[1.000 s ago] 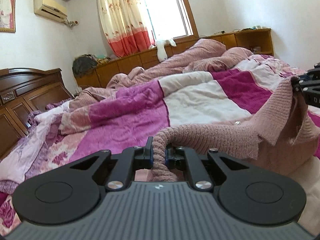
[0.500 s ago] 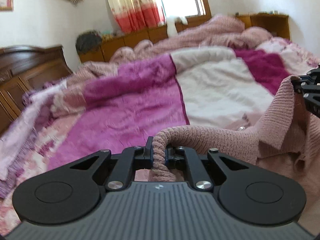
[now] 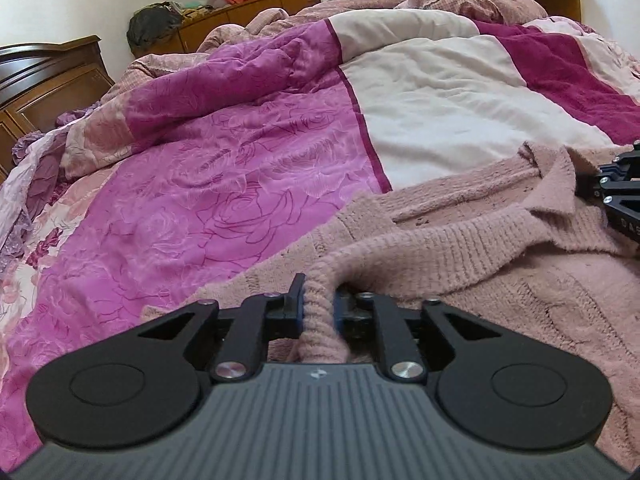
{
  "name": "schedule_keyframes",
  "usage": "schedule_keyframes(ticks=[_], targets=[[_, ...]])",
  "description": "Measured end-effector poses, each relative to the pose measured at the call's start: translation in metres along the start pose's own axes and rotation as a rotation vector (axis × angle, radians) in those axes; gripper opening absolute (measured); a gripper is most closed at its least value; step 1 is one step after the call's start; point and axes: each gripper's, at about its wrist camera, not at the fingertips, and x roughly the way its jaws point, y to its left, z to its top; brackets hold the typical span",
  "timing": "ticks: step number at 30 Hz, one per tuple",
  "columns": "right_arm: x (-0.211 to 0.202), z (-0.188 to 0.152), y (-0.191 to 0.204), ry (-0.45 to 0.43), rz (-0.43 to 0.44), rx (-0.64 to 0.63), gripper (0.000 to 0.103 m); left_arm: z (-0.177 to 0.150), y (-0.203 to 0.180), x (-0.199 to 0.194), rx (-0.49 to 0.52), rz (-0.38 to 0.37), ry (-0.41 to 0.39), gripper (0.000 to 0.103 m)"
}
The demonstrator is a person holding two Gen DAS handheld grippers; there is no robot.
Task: Fold small clothes
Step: 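Lift the hem with both grippers, lay it over toward the collar, open both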
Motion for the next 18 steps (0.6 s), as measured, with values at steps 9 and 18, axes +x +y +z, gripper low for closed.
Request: schedule_keyframes(ticks=[9, 18], targets=[[-0.049, -0.001, -0.019, -0.061, 0.012, 0.058, 0.049, 0.003, 0.022, -0.064, 0.017, -0.021, -0.054, 0.064], [-0.107, -0.026, -0.034, -0.101, 0.027, 0.147, 0.049, -0.011, 0.032, -0.129, -0.038, -0.117, -0.087, 0.064]])
